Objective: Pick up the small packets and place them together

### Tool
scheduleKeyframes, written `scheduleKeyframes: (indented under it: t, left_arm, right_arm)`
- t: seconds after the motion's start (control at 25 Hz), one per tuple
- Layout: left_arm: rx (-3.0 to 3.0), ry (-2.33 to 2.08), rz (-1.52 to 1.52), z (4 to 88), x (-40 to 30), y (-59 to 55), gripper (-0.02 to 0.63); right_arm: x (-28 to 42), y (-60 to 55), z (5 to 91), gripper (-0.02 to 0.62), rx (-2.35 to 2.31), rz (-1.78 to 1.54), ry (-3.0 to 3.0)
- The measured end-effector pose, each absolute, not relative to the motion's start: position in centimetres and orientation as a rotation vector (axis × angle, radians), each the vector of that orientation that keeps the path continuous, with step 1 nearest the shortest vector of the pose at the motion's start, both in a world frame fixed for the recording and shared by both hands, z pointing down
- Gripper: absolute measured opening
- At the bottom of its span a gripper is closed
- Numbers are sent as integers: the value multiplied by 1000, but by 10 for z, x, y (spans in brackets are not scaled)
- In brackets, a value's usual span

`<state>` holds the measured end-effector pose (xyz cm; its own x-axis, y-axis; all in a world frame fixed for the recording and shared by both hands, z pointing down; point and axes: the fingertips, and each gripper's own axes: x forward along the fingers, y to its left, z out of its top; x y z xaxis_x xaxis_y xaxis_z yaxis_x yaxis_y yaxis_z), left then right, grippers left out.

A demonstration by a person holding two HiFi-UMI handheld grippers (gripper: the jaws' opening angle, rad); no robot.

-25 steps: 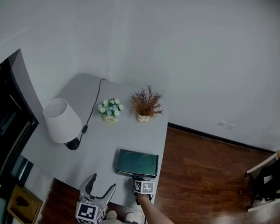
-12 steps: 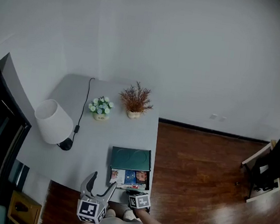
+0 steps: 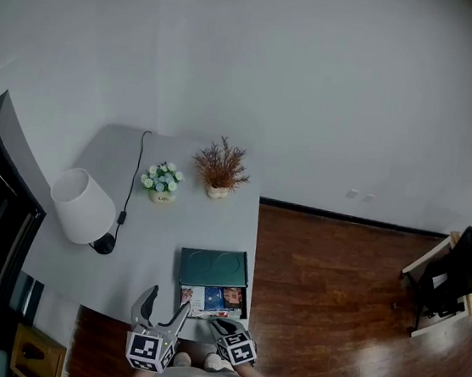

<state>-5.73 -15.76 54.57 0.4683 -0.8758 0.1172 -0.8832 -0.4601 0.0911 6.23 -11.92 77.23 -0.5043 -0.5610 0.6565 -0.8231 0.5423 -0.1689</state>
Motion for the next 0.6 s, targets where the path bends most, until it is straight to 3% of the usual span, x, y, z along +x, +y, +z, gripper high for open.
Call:
scheduleKeyframes:
  t: [0.28, 0.36, 0.52, 0.6]
  left_arm:
    - [2602, -1627, 49, 526, -70, -168, 331]
    - [2616, -1657, 24, 519, -75, -172, 331]
    - [2675, -1651, -81, 498, -75, -172, 335]
    - [2711, -1629, -128, 488, -71, -171, 368]
  right_arm:
    - [84, -163, 588, 128, 1451, 239, -2674]
    - [96, -171, 544, 384, 1569, 142, -2736]
    - [121, -174, 484, 387, 1717, -69, -2772]
    - [124, -172, 473, 387, 1685, -122, -2786]
